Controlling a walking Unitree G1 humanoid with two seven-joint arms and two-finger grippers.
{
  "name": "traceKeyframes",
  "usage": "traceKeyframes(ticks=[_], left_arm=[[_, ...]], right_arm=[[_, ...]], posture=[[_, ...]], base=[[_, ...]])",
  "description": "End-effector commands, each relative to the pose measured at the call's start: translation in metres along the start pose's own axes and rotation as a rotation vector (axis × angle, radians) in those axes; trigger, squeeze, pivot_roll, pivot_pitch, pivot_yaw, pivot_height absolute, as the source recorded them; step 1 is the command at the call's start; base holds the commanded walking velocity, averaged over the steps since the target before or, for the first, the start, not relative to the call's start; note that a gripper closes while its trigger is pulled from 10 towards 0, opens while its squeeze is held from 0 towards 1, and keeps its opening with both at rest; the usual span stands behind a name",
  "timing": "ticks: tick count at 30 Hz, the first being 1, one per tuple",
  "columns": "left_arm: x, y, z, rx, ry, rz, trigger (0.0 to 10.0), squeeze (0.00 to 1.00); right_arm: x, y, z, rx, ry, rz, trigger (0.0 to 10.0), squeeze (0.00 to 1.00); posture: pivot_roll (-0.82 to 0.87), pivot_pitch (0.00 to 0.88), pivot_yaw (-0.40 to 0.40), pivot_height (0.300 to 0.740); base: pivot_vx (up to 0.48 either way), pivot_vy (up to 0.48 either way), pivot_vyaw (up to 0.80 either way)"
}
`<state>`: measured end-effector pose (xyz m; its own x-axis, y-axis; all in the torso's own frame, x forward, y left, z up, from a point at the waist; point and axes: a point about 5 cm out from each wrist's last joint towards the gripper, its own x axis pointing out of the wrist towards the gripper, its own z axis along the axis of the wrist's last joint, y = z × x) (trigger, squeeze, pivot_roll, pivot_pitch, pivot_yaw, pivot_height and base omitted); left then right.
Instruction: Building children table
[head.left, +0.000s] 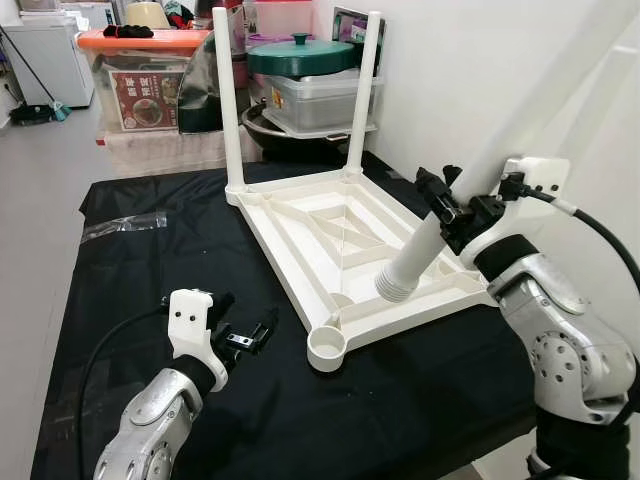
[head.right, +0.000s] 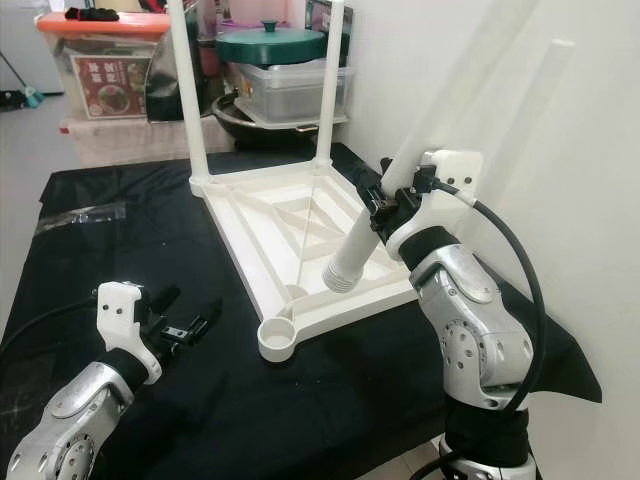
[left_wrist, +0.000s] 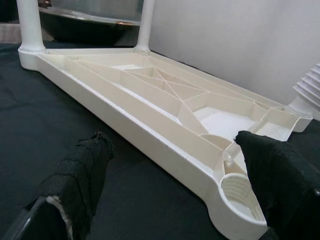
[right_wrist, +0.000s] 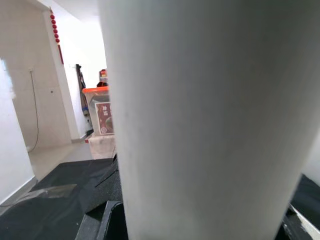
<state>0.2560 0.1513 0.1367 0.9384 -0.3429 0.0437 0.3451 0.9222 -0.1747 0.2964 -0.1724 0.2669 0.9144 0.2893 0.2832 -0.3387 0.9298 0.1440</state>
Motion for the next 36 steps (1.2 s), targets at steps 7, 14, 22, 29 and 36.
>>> traceKeyframes(ticks=[7,14,22,29,36], left_arm=[[-0.0002,0.0013,-0.002,-0.004,0.007,0.006,10.0,0.0],[0.0001,0.0013,-0.002,0.0,0.009,0.004,10.0,0.0],[0.0011,-0.0004,-0.004,-0.002,0.021,0.0,10.0,0.0],[0.001,0.0014,-0.0028,0.0,0.011,0.011,10.0,0.0],[0.0012,0.0017,-0.003,0.008,0.013,0.017,10.0,0.0]], right_arm=[[0.001,0.0003,0.0002,0.01,-0.015,0.0,10.0,0.0],[0.0009,0.0006,-0.0002,0.011,-0.015,0.001,10.0,0.0],[0.0002,0.0014,-0.0011,0.014,-0.012,0.007,10.0,0.0],[0.0004,0.002,-0.0014,0.012,-0.011,0.011,10.0,0.0],[0.001,0.0041,-0.0024,-0.041,0.002,0.026,10.0,0.0]], posture=[[0.01,0.0,-0.066,0.74],[0.0,0.0,-0.066,0.74],[0.0,0.0,-0.065,0.74],[0.0,0.0,-0.067,0.74],[0.0,0.0,-0.069,0.74]], base=[[0.0,0.0,0.0],[0.0,0.0,0.0],[-0.229,0.0,0.0],[-0.163,0.0,0.0],[0.0,0.0,0.11]])
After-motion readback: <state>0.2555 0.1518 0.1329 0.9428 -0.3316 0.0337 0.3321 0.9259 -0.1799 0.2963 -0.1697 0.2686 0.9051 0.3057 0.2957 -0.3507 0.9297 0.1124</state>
